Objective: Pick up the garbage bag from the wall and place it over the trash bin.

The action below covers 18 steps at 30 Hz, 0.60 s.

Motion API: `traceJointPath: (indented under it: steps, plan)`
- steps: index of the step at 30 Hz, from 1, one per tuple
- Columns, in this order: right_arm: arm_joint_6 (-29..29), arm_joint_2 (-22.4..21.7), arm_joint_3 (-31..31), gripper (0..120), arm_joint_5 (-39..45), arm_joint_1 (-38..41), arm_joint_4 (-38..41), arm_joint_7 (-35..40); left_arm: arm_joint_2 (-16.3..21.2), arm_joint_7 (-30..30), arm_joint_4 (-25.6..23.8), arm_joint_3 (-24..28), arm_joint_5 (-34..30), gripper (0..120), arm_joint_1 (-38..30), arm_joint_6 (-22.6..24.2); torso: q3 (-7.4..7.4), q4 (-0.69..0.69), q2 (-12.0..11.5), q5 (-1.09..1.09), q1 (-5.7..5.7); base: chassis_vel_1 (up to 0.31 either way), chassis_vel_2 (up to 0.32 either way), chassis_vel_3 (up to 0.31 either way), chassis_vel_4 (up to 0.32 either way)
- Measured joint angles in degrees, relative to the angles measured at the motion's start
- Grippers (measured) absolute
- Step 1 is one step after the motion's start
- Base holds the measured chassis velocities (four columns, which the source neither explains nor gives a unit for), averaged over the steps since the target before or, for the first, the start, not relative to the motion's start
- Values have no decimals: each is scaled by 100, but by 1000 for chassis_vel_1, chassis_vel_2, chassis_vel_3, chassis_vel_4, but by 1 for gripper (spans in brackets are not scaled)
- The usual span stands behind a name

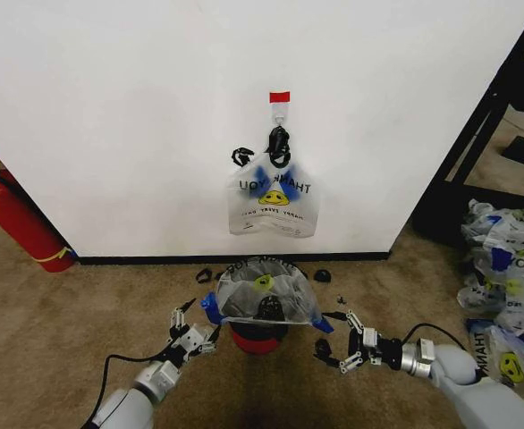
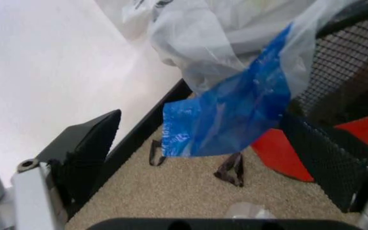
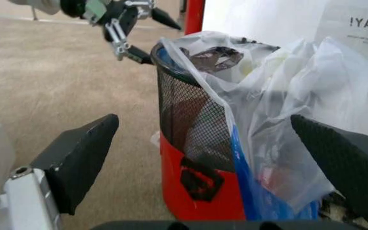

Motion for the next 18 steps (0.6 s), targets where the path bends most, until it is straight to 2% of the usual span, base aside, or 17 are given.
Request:
traceJointPath:
  steps: [5, 10, 11, 12, 13, 17, 18]
  plan:
    - [135, 216, -75, 88, -98, 10, -157, 250, 27, 11, 37, 14, -7, 90, 4, -43, 0, 0, 0, 0, 0, 0, 0, 0, 0]
    - [238, 389, -127, 67, -220, 106, -299, 537, -17, 190, 106, 36, -22, 69, -61, -198, 0, 0, 0, 0, 0, 0, 0, 0, 0]
    - [240, 406, -130, 67, -234, 123, -319, 552, -32, 213, 130, 40, -22, 67, -78, -218, 0, 0, 0, 0, 0, 0, 0, 0, 0]
    - [242, 430, -135, 58, -258, 149, -350, 577, -70, 242, 192, 48, -24, 60, -113, -254, 0, 0, 0, 0, 0, 0, 0, 0, 0]
    - [242, 430, -135, 58, -258, 149, -350, 577, -70, 242, 192, 48, -24, 60, -113, -254, 0, 0, 0, 0, 0, 0, 0, 0, 0]
    - [242, 493, -150, 40, -322, 198, -432, 650, -100, 257, 275, 57, -25, 44, -136, -312, 0, 0, 0, 0, 0, 0, 0, 0, 0]
    - [242, 493, -150, 40, -322, 198, -432, 650, -100, 257, 275, 57, -25, 44, -136, -312, 0, 0, 0, 0, 0, 0, 0, 0, 0]
